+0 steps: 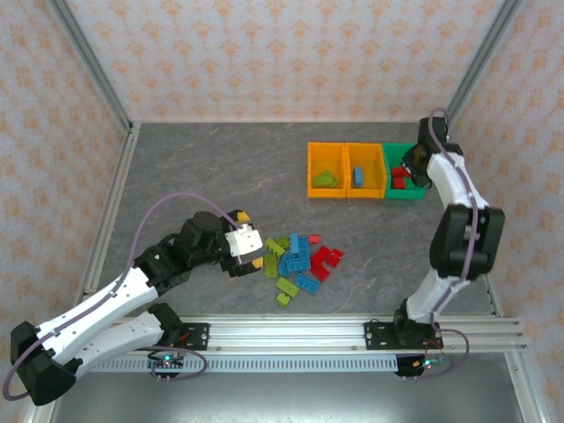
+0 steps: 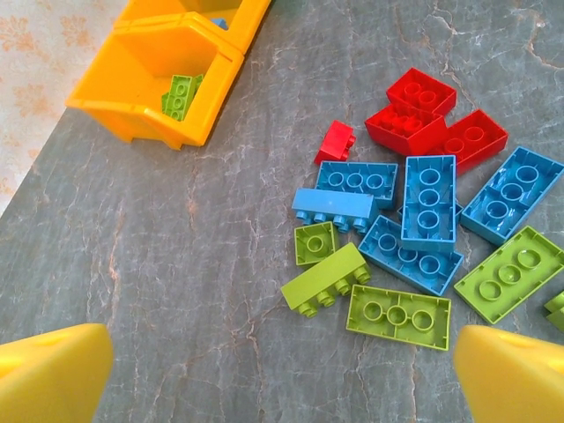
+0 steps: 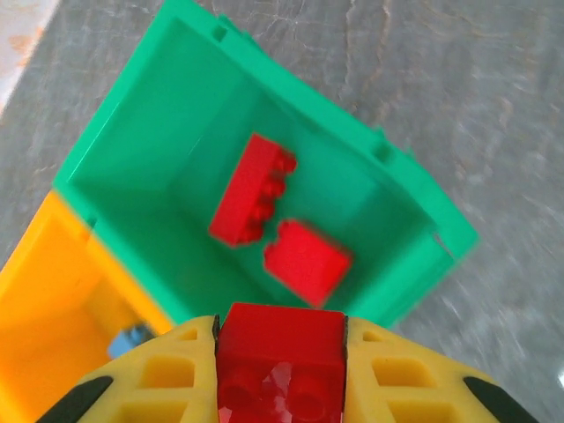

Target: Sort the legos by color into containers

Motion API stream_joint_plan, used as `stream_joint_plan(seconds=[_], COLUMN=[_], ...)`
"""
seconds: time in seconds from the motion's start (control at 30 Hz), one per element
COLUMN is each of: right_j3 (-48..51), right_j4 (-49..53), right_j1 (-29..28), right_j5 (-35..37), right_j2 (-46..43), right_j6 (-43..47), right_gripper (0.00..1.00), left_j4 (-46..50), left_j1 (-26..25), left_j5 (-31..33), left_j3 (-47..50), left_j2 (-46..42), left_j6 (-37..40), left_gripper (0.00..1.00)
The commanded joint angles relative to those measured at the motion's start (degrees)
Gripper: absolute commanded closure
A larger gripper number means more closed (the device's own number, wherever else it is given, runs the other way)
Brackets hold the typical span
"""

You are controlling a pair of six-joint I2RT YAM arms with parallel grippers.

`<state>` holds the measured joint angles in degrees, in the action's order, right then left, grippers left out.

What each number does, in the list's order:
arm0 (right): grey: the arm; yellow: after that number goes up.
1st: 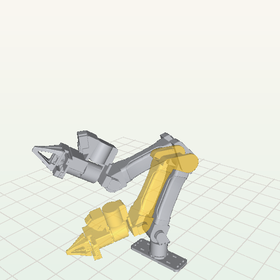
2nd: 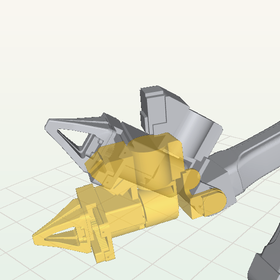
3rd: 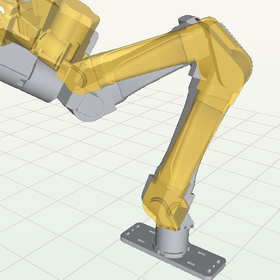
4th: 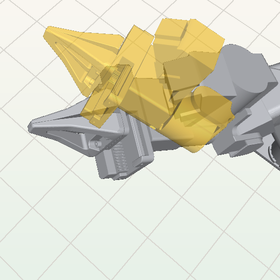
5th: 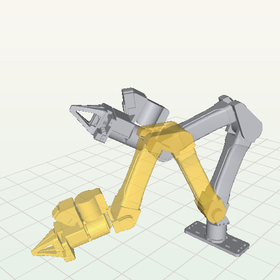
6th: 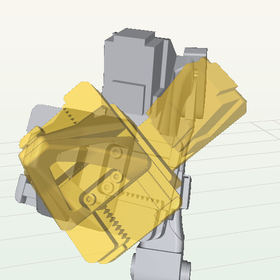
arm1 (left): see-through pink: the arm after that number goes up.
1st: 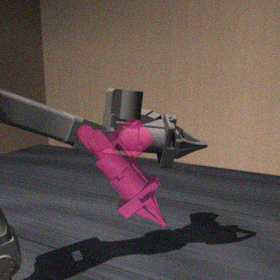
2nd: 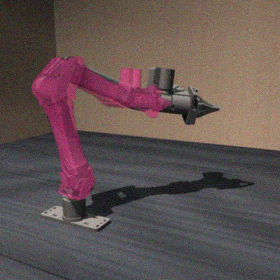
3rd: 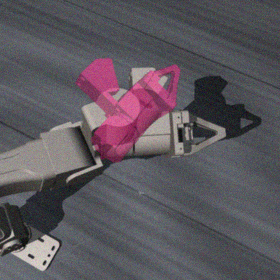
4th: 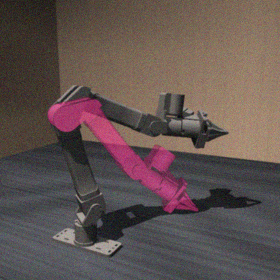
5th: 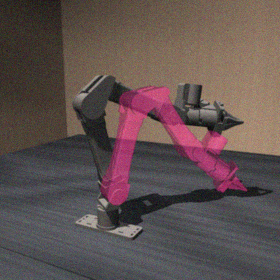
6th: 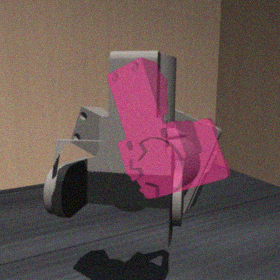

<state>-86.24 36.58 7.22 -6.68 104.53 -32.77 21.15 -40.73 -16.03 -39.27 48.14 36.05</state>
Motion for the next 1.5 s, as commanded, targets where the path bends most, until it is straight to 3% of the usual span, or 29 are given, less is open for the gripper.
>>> stream_joint_plan(seconds=[0.0, 0.1, 0.23, 0.37, 0.53, 0.67, 0.77, 1.03, 1.2, 1.47], right_j3=[-7.82, -12.44, -13.97, -9.81, 3.41, 15.03, 20.64, 24.7, 23.72, 24.17], right_j4=[4.81, 6.87, 9.45, 10.33, 10.55, 11.68, 13.87, 17.62, 16.37, 9.71], right_j1=[0.32, 0.53, 0.59, 0.53, -2.24, -11.16, -22.43, -52.18, -59.68, -60.92], right_j5=[0.45, 1.4, 2.14, 1.97, -3.89, -8.48, -10.22, -6.01, -4.21, -4.95], right_j2=[7.37, 10.8, 9.8, 3.79, -11.69, -25.37, -31.53, -30.07, -24.63, -17.59], right_j6=[3.0, 3.44, 4.18, 4.72, 8.26, 11.94, 11.26, -1.89, -5.66, -5.82], right_gripper=[0.73, 0.65, 0.45, 0.4, 0.39, 0.39, 0.38, 0.37, 0.32, 0.17], left_j4=[-1.45, -1.61, -1.87, -1.53, -1.07, -1.12, -0.91, 0.02, 0.74, 1.65], left_j1=[0.57, 0.74, 1.0, 1.14, 1.26, 2.09, 3.03, 4.26, 4.25, 4.26], left_j5=[-0.61, -0.68, -1.43, -1.87, -0.4, -0.7, -1.86, -1.58, -2.13, -2.98], left_j3=[0.11, 0.11, -0.02, -0.14, 0.33, -0.02, -0.66, -0.68, -0.37, -0.37], left_j2=[-0.67, -0.68, -0.28, 0.06, 0.02, 1.3, 2.58, 2.94, 2.83, 3.19], left_j6=[0.42, 0.44, 0.26, -0.45, -0.75, -0.8, -0.93, -0.3, 0.29, 1.46], left_gripper=[0.0, 0.0, 0.0, 0.0, 0.0, 0.0, 0.0, 0.0, 0.0, 0.0])
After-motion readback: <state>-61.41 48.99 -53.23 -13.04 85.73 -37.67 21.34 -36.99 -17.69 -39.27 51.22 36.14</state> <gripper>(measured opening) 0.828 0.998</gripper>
